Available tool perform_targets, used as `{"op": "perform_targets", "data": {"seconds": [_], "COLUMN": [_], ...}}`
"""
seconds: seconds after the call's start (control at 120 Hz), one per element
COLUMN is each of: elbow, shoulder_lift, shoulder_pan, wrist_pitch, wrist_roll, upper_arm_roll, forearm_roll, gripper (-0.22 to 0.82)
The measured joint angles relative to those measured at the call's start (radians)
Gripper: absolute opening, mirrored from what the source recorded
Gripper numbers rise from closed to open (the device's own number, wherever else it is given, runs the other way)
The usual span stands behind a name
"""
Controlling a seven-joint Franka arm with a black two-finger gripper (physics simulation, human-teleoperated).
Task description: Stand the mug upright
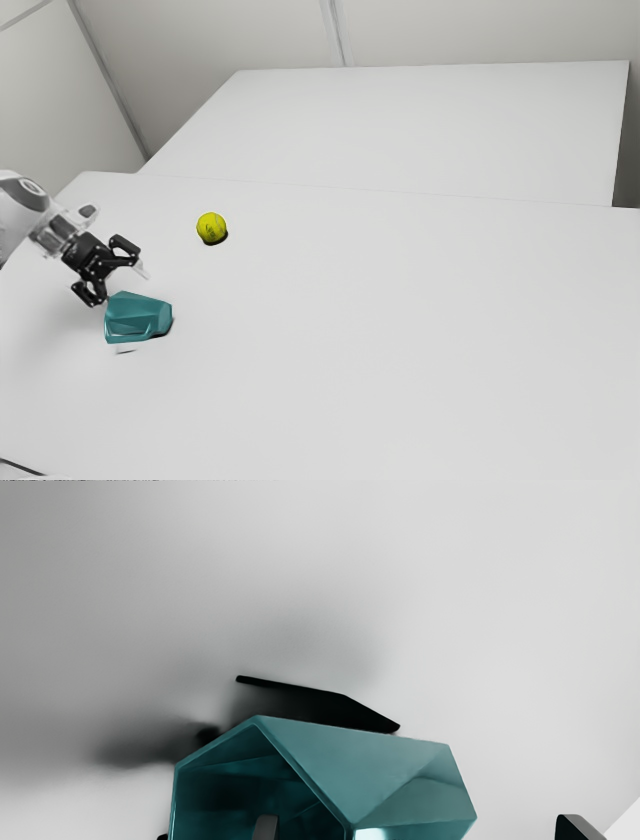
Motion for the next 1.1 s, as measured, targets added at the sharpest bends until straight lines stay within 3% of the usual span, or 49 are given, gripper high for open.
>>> {"op": "perform_targets", "data": {"seconds": [0.1, 0.3, 0.525, 0.875, 1.1], "elbow": [-0.003, 0.004, 0.015, 0.033, 0.013], "shoulder_lift": [0.008, 0.008, 0.003, -0.022, -0.148], "shoulder_pan": [-0.002, -0.005, -0.005, -0.008, -0.105], "wrist_pitch": [0.004, 0.008, 0.01, 0.015, 0.054], "wrist_roll": [0.008, 0.02, 0.027, 0.001, -0.046], "upper_arm_roll": [-0.001, -0.002, -0.02, -0.087, -0.136], "forearm_roll": [-0.021, -0.027, -0.029, -0.012, 0.118], "gripper": [0.59, 0.2, -0.07, -0.17, -0.17]}}
